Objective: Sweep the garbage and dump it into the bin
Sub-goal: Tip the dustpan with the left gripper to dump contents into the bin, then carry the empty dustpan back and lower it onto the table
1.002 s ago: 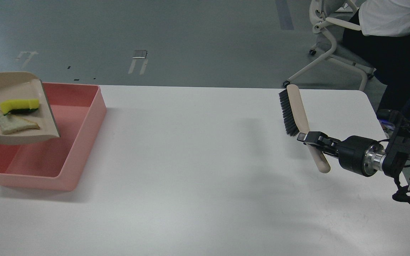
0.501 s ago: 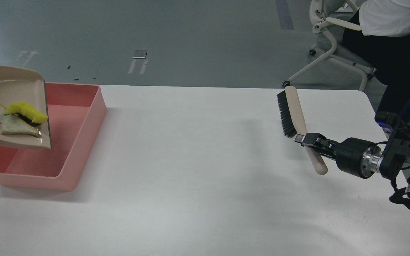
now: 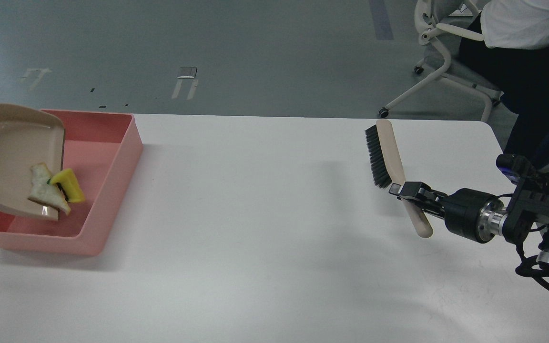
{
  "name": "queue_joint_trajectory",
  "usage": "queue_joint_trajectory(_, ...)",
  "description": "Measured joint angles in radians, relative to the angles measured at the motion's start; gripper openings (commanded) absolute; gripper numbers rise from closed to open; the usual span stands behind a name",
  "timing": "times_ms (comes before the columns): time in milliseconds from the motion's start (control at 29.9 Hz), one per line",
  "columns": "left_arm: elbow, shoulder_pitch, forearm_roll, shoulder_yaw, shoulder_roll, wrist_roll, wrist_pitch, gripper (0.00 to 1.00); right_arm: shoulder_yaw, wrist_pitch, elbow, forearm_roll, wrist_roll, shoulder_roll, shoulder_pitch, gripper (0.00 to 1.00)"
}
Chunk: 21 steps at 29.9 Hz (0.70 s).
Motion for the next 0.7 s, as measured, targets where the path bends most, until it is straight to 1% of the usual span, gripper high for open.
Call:
queue_joint_trajectory(200, -0.027, -0.017, 0.037, 0.000, 0.054, 0.000, 0.030, 0.04, 0.000, 0.000, 0.001, 0.000, 0.000, 0.004, -0.001, 0.00)
queue_joint_trajectory(334, -0.051, -0.059, 0.029, -0.001, 0.052, 0.000, 0.028, 0.04, -0.001, 0.000, 0.002, 0.000, 0.000, 0.004, 0.000, 0.00)
queue_joint_trajectory(468, -0.062, -0.072, -0.033, -0.003, 0.031, 0.000, 0.019, 0.04, -0.001, 0.000, 0.002, 0.000, 0.000, 0.003, 0.000, 0.00)
queue_joint_trajectory(568, -0.078, -0.074, -0.143, -0.003, 0.013, 0.000, -0.006, 0.04, -0.001, 0.000, 0.002, 0.000, 0.000, 0.001, 0.000, 0.00)
queue_joint_trajectory(635, -0.104, -0.074, -0.224, -0.007, 0.002, 0.000, -0.042, 0.03, -0.001, 0.000, 0.003, 0.000, 0.000, -0.005, 0.000, 0.00)
queue_joint_trajectory(701, -0.144, -0.074, -0.324, -0.014, -0.016, 0.026, -0.085, 0.03, 0.003, 0.000, 0.008, 0.000, 0.000, -0.017, 0.000, 0.00)
